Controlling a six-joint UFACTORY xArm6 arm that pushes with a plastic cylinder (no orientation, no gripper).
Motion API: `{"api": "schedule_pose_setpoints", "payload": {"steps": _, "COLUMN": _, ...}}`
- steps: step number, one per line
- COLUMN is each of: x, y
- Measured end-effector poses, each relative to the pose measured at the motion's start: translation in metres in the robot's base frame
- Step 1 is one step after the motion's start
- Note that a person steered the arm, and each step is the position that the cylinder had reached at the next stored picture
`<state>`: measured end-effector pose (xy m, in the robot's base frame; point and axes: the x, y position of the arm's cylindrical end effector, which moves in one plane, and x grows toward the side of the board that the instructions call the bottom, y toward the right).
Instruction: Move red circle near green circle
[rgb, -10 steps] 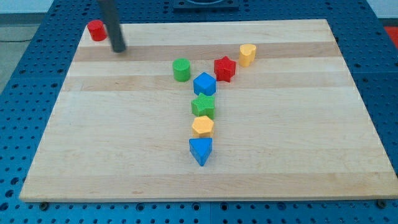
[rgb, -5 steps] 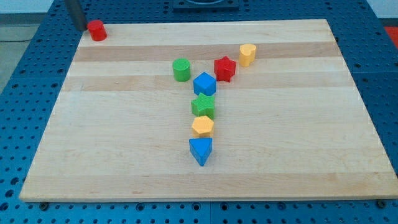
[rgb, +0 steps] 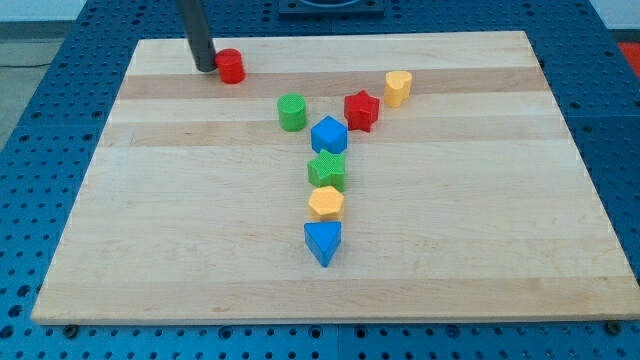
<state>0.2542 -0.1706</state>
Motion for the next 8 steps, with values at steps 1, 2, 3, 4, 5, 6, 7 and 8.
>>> {"api": "schedule_pose_setpoints", "payload": {"steps": 1, "x": 0.0, "y": 0.017}}
{"api": "schedule_pose_setpoints", "payload": {"steps": 2, "x": -0.005, "y": 0.031}}
{"api": "schedule_pose_setpoints", "payload": {"steps": 3, "x": -0.005, "y": 0.052}}
{"api": "schedule_pose_setpoints", "payload": {"steps": 4, "x": -0.006, "y": 0.063}}
{"api": "schedule_pose_setpoints", "payload": {"steps": 5, "x": -0.01, "y": 0.068}}
{"api": "schedule_pose_setpoints", "payload": {"steps": 6, "x": -0.009, "y": 0.068}}
{"api": "schedule_pose_setpoints", "payload": {"steps": 7, "x": -0.008, "y": 0.072}}
{"api": "schedule_pose_setpoints", "payload": {"steps": 8, "x": 0.003, "y": 0.073}}
